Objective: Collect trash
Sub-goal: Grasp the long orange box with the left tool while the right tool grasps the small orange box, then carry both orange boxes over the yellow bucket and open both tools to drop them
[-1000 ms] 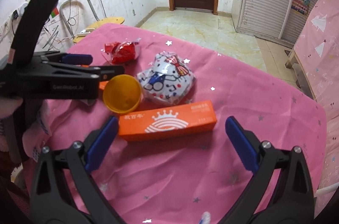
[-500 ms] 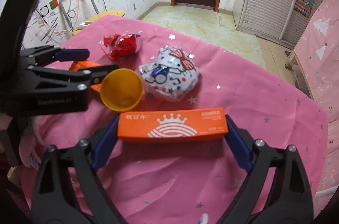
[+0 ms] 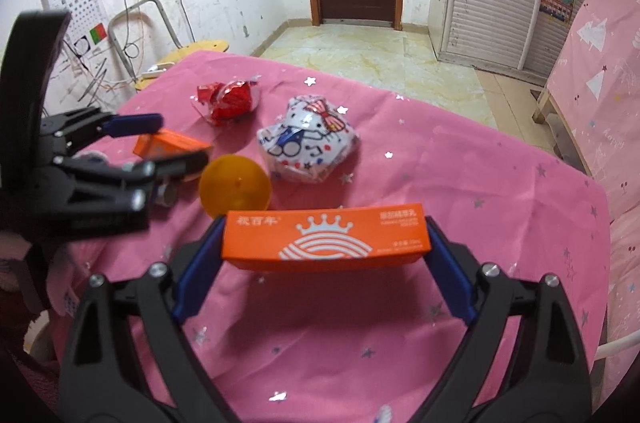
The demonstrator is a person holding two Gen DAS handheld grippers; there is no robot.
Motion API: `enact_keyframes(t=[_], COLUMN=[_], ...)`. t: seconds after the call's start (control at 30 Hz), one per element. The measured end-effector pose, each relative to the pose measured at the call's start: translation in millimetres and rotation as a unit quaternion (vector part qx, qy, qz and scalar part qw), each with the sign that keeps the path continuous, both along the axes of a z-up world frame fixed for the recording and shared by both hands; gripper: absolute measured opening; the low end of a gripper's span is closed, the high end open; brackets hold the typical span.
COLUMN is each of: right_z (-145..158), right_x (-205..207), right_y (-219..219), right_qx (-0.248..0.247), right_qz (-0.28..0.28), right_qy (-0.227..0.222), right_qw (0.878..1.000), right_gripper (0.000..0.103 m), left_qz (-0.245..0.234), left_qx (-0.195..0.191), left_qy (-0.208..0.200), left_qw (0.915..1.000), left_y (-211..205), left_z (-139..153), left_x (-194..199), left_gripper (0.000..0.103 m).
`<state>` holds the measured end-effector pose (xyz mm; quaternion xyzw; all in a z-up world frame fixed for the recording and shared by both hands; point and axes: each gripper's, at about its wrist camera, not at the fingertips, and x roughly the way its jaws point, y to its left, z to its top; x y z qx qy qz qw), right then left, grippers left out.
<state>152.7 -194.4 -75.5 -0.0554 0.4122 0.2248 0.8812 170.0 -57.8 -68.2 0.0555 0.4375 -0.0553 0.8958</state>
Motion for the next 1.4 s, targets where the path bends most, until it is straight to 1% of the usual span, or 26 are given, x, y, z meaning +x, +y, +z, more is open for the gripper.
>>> enact_keyframes(t=[0.13, 0.27, 0.43, 0.73, 0.97, 1.17, 1.4], right_z=[1, 0, -2, -5, 2, 13, 31], right_x=[-3, -4, -3, 0, -6, -15, -32], right_y=[-2, -4, -7, -7, -8, -19, -53], right_qx=[0.004, 0.005, 0.007, 0.009, 0.015, 0.024, 0.046], right_qz=[0.000, -0.001, -0.001, -0.004, -0.005, -0.011, -0.040], right_qy=[-0.001, -0.001, 0.002, 0.004, -0.005, -0.019, -0.044], right_qw=[1.000, 1.000, 1.000, 1.000, 1.000, 0.999, 0.997], right_gripper=[0.089, 0.089, 0.089, 0.089, 0.089, 0.089, 0.089], left_qz=[0.005, 0.016, 0.023, 0.026, 0.029, 0.022, 0.003], left_qx=[0.018, 0.000, -0.036, -0.039, -0.036, -0.028, -0.018], left_qy=[-0.001, 0.004, 0.033, 0.028, 0.014, -0.002, -0.019], left_qw=[0.9998, 0.9999, 0.9985, 0.9985, 0.9988, 0.9994, 0.9997], left_y=[3, 19, 32, 38, 30, 14, -17], left_z=[-5, -6, -15, -16, -3, 16, 36], left_x=[-1, 9, 22, 24, 13, 3, -12], left_gripper=[0.086, 0.086, 0.086, 0.084, 0.084, 0.084, 0.084])
